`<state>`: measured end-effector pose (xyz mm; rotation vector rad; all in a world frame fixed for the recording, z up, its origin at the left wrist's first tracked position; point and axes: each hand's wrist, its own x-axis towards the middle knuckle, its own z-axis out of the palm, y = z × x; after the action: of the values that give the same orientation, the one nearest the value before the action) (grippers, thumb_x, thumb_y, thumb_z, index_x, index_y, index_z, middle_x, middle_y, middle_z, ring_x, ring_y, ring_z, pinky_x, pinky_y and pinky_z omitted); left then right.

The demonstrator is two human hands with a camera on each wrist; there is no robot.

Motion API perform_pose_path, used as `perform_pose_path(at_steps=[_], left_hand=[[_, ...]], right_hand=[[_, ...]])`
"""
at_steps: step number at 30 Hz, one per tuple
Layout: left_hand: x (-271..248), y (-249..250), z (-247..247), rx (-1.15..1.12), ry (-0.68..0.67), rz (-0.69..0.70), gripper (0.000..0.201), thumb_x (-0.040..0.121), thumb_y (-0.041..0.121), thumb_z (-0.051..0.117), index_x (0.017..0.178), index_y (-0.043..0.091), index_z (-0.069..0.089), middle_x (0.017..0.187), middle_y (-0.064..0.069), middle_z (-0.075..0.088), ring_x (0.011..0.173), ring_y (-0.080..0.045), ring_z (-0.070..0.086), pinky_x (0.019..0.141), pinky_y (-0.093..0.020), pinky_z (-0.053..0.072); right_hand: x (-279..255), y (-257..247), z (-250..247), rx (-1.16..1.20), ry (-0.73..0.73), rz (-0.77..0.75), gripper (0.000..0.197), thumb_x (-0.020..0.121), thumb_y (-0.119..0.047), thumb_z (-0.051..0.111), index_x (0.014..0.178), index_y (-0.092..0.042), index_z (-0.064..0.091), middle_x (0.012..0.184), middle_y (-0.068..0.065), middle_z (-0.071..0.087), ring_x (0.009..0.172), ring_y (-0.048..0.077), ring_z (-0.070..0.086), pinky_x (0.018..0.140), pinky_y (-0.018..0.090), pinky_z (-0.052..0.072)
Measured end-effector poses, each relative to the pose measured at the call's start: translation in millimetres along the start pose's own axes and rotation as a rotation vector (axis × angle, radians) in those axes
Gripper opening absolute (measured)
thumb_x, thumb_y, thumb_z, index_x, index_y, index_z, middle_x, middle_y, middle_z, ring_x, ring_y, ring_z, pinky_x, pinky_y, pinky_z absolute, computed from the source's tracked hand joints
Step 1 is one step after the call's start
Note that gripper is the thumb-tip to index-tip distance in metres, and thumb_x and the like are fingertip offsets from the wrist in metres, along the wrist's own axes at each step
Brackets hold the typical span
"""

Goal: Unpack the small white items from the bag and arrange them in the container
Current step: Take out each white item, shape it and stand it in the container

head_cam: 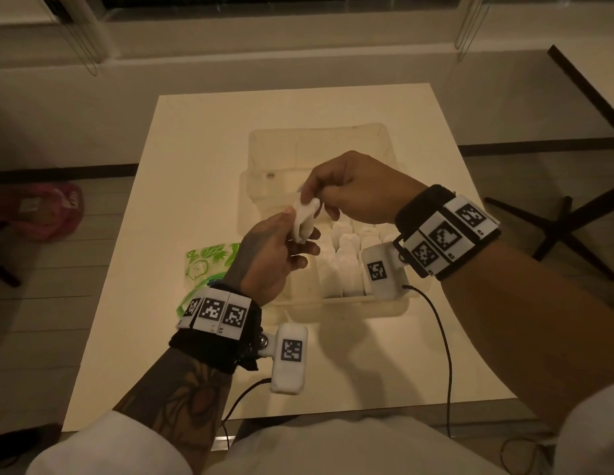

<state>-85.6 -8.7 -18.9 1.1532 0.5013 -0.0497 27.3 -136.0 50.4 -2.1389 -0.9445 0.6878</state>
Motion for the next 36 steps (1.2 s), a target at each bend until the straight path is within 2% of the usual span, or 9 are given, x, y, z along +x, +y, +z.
perform_pose_path(at_steps=[2,6,12,14,16,21,24,29,36], left_hand=[[-0.5,1.7,-0.5,-0.035,-0.031,-0.045,0.038,0.104,0.037,0.033,0.101,0.013,0.063,0.080,-0.005,0.065,0.062,-0.016,0.058,0.056,-0.027,0.035],[-1.6,1.9,-3.6,-0.065,-0.122,-0.039,0.033,0.098,0.039,0.041,0.105,0.013,0.062,0.081,-0.001,0.064,0.065,-0.013,0.059,0.054,-0.023,0.036],[-6.7,2.0,-3.3,0.035,-0.203,0.002,0.032,0.082,0.031,0.059,0.102,0.006,0.065,0.089,-0.005,0.072,0.067,-0.013,0.063,0.055,-0.022,0.041],[-7.1,0.9,-2.8,0.080,-0.191,0.004,0.032,0.082,0.029,0.061,0.100,0.004,0.066,0.090,-0.008,0.072,0.067,-0.013,0.064,0.056,-0.023,0.041],[-7.6,-0.4,-2.0,0.128,-0.163,0.019,0.032,0.080,0.030,0.064,0.098,0.004,0.068,0.090,-0.007,0.073,0.069,-0.013,0.064,0.058,-0.024,0.041],[-9.5,-2.8,-3.3,0.317,-0.064,0.147,0.025,0.082,0.029,0.070,0.094,0.007,0.072,0.084,-0.008,0.072,0.074,-0.016,0.063,0.064,-0.032,0.045],[-10.7,-3.3,-1.5,0.334,-0.015,0.178,0.022,0.085,0.027,0.070,0.097,0.008,0.073,0.089,-0.011,0.074,0.076,-0.017,0.065,0.065,-0.034,0.045],[-9.9,-3.4,-2.2,0.339,0.057,0.210,0.019,0.088,0.029,0.067,0.090,0.012,0.074,0.075,-0.007,0.068,0.071,-0.017,0.059,0.062,-0.030,0.045],[-9.0,-6.6,-6.3,0.377,0.038,0.176,0.026,0.087,0.026,0.069,0.104,0.007,0.072,0.074,-0.003,0.070,0.071,-0.014,0.061,0.059,-0.025,0.045]], right_hand=[[-1.0,0.5,-1.3,-0.009,-0.020,-0.015,0.034,0.084,0.003,0.053,0.086,-0.027,0.069,0.098,-0.001,0.073,0.073,0.013,0.068,0.078,0.034,0.058],[-0.6,5.3,0.5,-0.020,-0.025,-0.035,0.031,0.083,0.002,0.060,0.089,-0.026,0.071,0.102,0.010,0.073,0.058,0.006,0.065,0.080,0.043,0.058],[-0.7,2.8,1.4,0.016,0.010,-0.006,0.022,0.089,-0.017,0.058,0.077,-0.028,0.072,0.091,0.008,0.075,0.066,0.014,0.069,0.082,0.038,0.056],[-1.1,1.4,0.8,0.011,0.003,-0.017,0.013,0.089,-0.019,0.065,0.079,-0.022,0.073,0.084,0.005,0.075,0.067,0.015,0.069,0.078,0.038,0.057],[-0.6,1.9,0.3,0.013,-0.022,-0.029,0.005,0.086,-0.013,0.069,0.085,-0.016,0.072,0.094,0.008,0.074,0.060,0.010,0.066,0.074,0.035,0.059],[2.2,3.4,0.4,-0.034,0.018,-0.022,0.019,0.086,-0.016,0.071,0.103,-0.019,0.062,0.077,0.000,0.074,0.063,0.007,0.068,0.074,0.031,0.057],[4.2,4.4,-1.0,-0.027,0.045,-0.018,0.010,0.086,-0.016,0.071,0.096,-0.017,0.068,0.082,0.001,0.074,0.063,0.007,0.067,0.072,0.029,0.058],[9.2,5.2,-0.2,-0.059,0.086,-0.033,0.005,0.085,-0.017,0.072,0.089,-0.019,0.071,0.094,-0.001,0.073,0.077,0.008,0.067,0.075,0.022,0.057],[11.2,7.3,2.0,-0.098,0.047,-0.013,0.005,0.087,-0.018,0.069,0.090,-0.022,0.069,0.099,0.000,0.072,0.085,0.013,0.066,0.084,0.031,0.056]])
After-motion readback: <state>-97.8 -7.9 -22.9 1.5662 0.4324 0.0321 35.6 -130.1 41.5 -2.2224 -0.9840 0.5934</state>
